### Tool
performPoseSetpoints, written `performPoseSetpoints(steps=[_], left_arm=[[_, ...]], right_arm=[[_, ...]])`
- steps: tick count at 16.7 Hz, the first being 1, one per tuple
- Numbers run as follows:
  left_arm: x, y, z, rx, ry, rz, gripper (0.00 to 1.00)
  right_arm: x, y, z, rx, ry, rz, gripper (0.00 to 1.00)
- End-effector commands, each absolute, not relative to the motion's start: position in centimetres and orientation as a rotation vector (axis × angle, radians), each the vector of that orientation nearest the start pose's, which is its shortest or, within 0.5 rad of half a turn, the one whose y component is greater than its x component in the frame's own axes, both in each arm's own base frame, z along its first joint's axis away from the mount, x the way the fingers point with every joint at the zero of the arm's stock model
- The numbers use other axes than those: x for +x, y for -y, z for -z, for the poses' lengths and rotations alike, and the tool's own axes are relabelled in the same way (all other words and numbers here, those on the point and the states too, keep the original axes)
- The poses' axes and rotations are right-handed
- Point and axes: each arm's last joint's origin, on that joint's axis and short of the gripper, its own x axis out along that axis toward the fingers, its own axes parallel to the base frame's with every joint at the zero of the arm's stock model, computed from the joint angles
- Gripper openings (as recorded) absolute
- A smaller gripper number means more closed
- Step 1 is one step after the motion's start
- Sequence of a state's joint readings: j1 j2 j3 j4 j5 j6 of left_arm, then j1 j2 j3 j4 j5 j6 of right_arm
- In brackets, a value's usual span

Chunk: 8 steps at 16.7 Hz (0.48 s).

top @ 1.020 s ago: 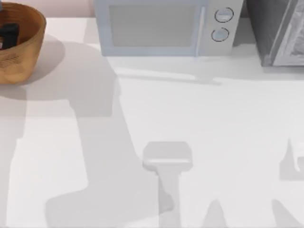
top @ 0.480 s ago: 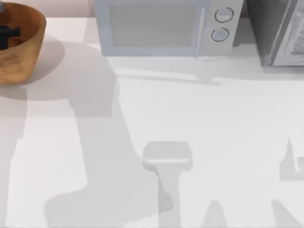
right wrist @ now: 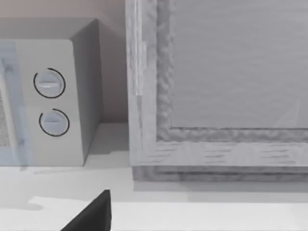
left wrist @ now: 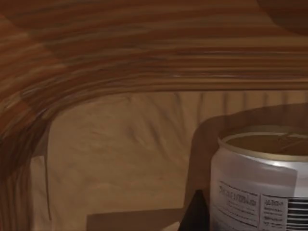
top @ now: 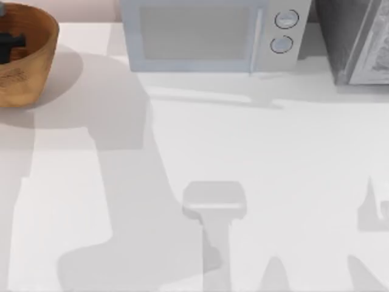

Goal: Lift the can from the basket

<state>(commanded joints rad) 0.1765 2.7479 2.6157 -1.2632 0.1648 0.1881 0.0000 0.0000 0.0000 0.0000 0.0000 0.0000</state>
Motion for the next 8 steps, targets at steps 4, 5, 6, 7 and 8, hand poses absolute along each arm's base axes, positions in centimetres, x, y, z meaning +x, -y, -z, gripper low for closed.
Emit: performPoseSetpoints(steps=[4, 5, 6, 7, 8], left_arm=[[52.5, -9.9, -15.4, -0.079, -1.333, 0.087, 0.00], [52.4, -10.1, -15.8, -0.075, -1.321, 0.081, 0.00], [52.2, -10.4, -16.5, -0.068, -1.303, 0.072, 0.00], [51.8, -10.6, -17.4, -0.059, -1.280, 0.061, 0.00], [51.4, -10.9, -18.5, -0.047, -1.251, 0.048, 0.00]], right_arm=[[10.6, 0.1, -16.0, 0.000, 0.000, 0.000, 1.00], [10.6, 0.1, -16.0, 0.000, 0.000, 0.000, 1.00], [10.6, 0.1, -16.0, 0.000, 0.000, 0.000, 1.00], [10.6, 0.1, -16.0, 0.000, 0.000, 0.000, 1.00], [10.6, 0.1, -16.0, 0.000, 0.000, 0.000, 1.00]])
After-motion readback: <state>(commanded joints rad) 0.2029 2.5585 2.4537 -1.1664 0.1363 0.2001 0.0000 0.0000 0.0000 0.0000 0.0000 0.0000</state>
